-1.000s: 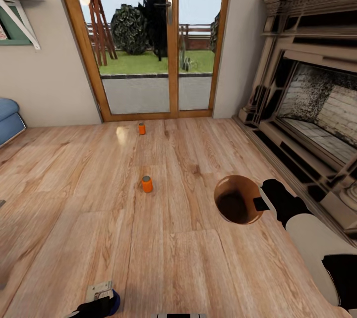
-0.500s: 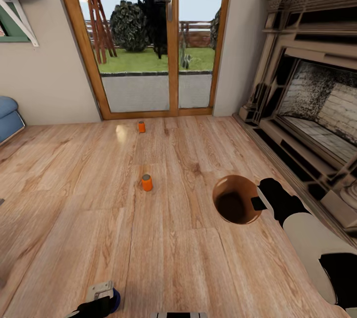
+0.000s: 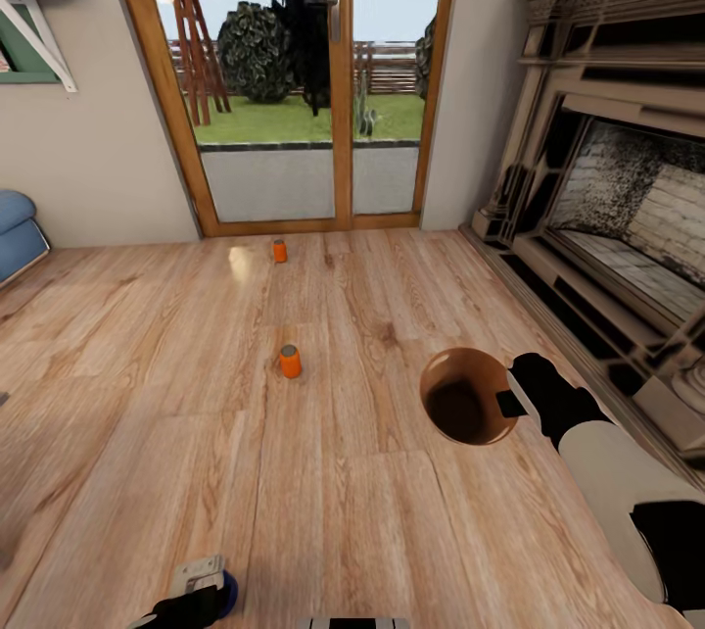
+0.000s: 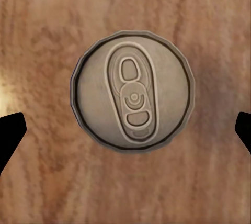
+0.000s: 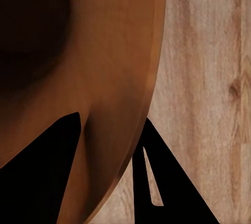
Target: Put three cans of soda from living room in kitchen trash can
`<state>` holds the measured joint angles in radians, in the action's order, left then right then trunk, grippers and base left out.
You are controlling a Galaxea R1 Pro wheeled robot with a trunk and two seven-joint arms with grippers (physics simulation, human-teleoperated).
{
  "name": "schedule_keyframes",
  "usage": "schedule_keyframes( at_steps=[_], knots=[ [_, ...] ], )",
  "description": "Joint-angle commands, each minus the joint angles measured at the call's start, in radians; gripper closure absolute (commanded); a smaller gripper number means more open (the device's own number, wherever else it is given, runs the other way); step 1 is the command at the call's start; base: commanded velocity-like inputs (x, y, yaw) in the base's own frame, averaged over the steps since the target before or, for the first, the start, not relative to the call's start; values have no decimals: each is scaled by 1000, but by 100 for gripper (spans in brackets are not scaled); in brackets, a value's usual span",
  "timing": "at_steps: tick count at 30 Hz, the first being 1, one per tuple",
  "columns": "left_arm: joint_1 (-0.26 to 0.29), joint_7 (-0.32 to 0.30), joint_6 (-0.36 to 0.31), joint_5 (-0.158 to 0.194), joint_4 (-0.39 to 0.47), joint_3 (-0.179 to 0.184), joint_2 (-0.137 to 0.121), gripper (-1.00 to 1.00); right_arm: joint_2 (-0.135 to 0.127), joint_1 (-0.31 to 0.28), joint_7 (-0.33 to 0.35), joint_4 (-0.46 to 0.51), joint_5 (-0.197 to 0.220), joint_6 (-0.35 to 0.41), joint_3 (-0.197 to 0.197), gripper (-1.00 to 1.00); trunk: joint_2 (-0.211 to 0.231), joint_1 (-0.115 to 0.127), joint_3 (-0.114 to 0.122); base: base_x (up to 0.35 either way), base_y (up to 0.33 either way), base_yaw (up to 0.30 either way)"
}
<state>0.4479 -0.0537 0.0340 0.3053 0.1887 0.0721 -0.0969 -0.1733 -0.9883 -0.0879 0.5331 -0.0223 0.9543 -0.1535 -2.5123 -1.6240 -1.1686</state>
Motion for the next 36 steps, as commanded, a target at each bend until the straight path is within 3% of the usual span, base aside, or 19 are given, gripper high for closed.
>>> schedule_keyframes(
  at_steps=[1, 36],
  knots=[
    [0, -1, 0, 0, 0, 0, 0, -100, 0, 0, -1, 1, -1, 0, 0, 100, 0, 0, 0, 114, 0, 0],
    [0, 0, 1, -1, 1, 0, 0, -100, 0, 5, 0, -3, 2, -5, -5, 100, 0, 0, 0, 53, 1, 0]
  ],
)
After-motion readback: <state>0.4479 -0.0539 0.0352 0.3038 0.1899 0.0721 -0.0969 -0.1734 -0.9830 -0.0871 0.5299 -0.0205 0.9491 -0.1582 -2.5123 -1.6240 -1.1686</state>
